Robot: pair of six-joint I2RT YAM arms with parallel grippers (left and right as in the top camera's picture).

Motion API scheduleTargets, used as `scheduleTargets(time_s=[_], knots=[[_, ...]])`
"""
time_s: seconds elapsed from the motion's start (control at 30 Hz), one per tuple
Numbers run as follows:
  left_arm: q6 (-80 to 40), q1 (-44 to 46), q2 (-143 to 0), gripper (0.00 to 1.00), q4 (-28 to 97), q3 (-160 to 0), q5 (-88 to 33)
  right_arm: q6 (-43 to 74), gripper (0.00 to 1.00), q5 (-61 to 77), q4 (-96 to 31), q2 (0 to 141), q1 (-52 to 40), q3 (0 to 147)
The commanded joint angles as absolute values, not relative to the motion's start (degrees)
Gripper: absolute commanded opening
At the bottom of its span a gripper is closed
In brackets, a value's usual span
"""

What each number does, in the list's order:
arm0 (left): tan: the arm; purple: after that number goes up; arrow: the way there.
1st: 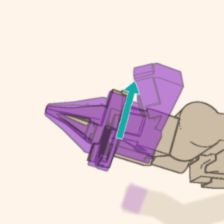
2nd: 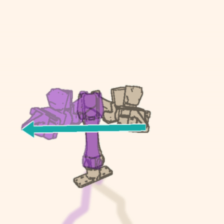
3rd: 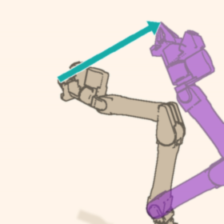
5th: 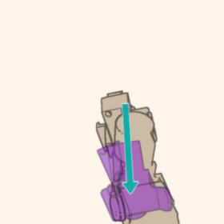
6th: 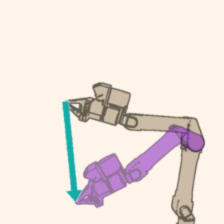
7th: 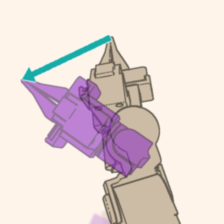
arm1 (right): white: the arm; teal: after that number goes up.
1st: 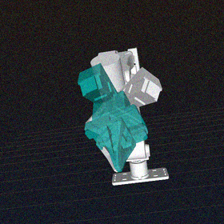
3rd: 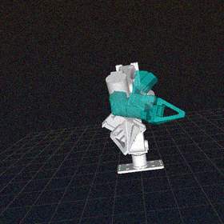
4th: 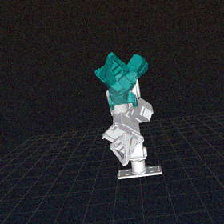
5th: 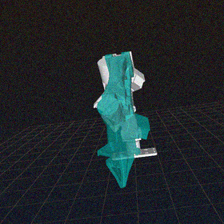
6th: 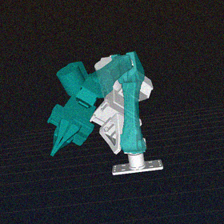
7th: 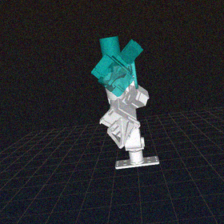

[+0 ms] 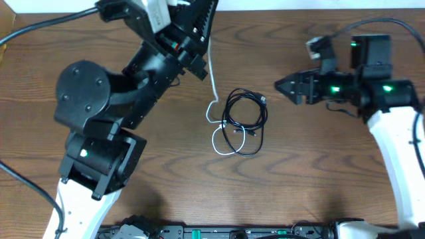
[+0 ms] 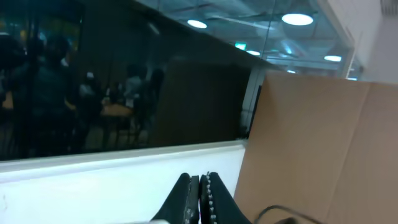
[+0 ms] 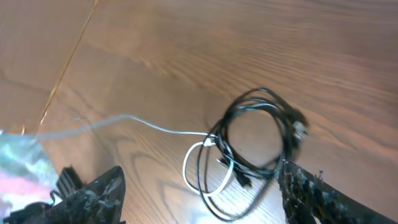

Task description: Untangle cables

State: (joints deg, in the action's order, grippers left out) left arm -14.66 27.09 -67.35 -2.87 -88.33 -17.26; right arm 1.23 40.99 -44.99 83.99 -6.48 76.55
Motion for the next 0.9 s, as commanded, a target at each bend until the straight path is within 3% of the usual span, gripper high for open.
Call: scheduleTargets(time_s=[0.0, 0.33, 0.63, 0.87], knots=[[-14.9, 26.3, -67.2, 0.07, -1.7, -89.2, -17.5, -0.1, 0.76, 42.0, -42.9, 90.3, -10.3, 77.0], [-15.2, 24.1, -66.5, 0.07, -0.9, -89.2, -17.4, -8.7, 0.76, 44.8, -31.3, 108.2, -21.6, 77.0], [-15.1, 24.1, -65.3, 0.08, -0.5, -89.2, -17.3, -9.5, 0.75, 45.4, -21.7, 119.7, -28.3, 77.0], [-15.1, 24.1, -65.4, 0.07, -0.2, -89.2, -17.3, -9.5, 0.68, 45.1, -19.2, 122.2, -29.9, 77.0]])
